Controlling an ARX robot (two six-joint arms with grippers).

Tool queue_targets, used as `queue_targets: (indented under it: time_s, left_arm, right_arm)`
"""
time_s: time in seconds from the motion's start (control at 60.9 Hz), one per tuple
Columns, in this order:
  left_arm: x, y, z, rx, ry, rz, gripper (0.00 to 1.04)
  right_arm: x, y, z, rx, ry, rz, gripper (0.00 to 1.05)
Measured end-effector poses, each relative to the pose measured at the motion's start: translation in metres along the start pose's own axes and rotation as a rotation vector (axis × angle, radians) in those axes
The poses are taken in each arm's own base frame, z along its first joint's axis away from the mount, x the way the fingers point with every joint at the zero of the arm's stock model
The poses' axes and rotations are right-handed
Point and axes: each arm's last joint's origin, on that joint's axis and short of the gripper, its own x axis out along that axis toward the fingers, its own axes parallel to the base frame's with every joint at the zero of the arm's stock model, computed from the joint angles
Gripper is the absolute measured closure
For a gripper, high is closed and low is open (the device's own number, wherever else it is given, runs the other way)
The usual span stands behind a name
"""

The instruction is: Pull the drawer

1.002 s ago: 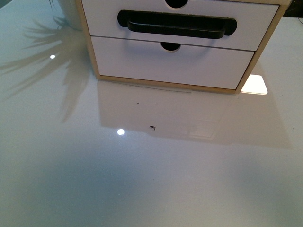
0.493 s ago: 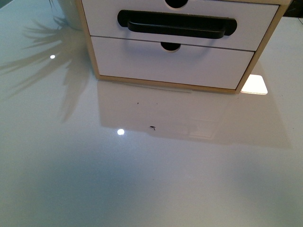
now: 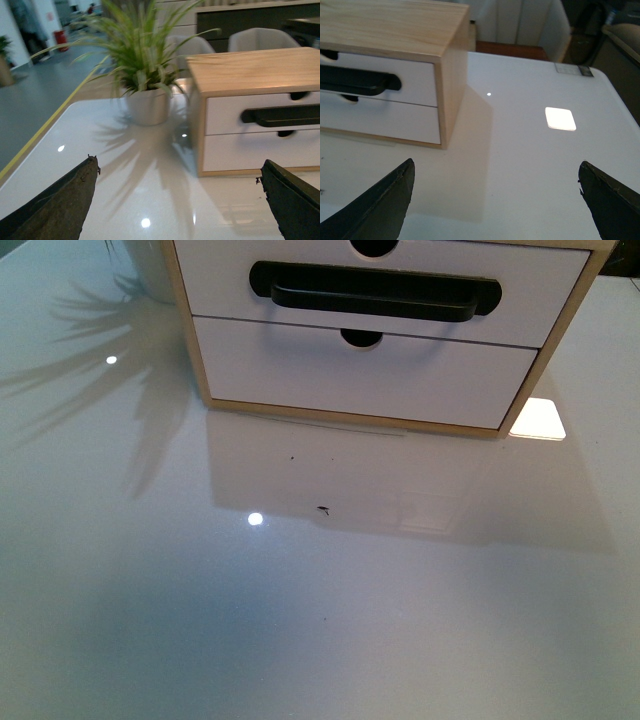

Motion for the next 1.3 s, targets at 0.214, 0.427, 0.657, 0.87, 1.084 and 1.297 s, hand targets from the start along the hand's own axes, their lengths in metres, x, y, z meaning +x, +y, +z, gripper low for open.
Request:
queue_targets:
  time_s: [0.214, 0.427, 0.657, 0.87, 1.084, 1.297]
  left_arm:
    - [0.076, -0.002, 0.011, 0.222, 0.051, -0.321, 0.07]
    - [0.147, -0.013, 0.006, 0.423, 0.159, -0.620, 0.07]
    - [0.202, -0.018, 0.019, 0.575, 0.172, -0.733, 0.07]
    - [0.228, -0.035, 0.017, 0.635, 0.211, -0.842, 0.07]
    - [0.242, -0.054, 0.013, 0.702, 0.279, -0.967, 0.07]
    - [0.252, -0.066, 0.011, 0.751, 0.314, -1.030, 0.07]
  right_arm:
    - [0.057, 0.006, 0.028, -0.268, 0.143, 0.262, 0.09]
    - [0.112, 0.028, 0.054, -0.496, 0.207, 0.514, 0.09]
    - [0.149, 0.062, 0.070, -0.614, 0.198, 0.689, 0.09]
    - [0.169, 0.081, 0.070, -0.661, 0.212, 0.762, 0.09]
    - [0.179, 0.086, 0.065, -0.684, 0.234, 0.802, 0.09]
    - [0.184, 0.088, 0.064, -0.699, 0.234, 0.818, 0.09]
